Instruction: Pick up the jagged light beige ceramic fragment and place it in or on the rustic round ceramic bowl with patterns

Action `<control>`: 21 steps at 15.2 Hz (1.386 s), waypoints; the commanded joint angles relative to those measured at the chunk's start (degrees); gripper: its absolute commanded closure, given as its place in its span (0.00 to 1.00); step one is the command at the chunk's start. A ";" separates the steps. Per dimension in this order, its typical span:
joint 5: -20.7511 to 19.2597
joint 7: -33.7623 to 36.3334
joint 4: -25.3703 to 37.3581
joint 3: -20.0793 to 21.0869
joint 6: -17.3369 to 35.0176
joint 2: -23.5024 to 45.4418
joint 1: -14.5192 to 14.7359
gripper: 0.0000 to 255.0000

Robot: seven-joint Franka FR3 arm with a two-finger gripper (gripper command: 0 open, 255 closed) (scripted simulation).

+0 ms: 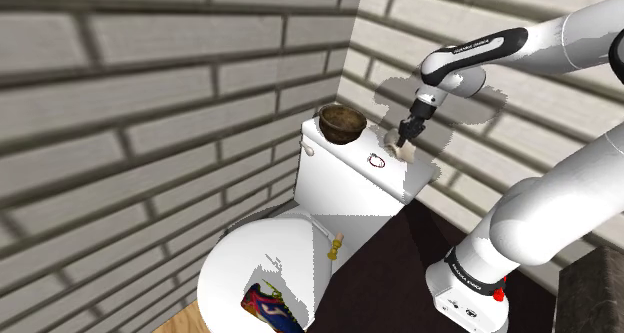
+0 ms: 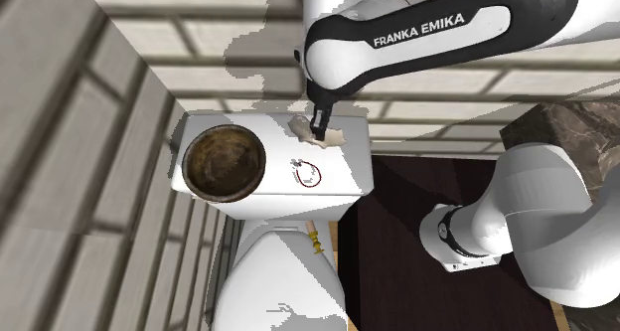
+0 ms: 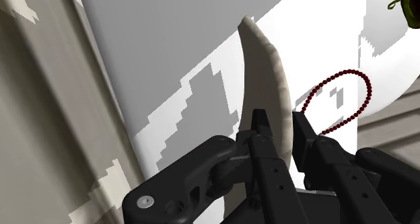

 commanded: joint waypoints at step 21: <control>-3.86 6.30 10.99 2.76 -17.09 -7.65 -0.86 1.00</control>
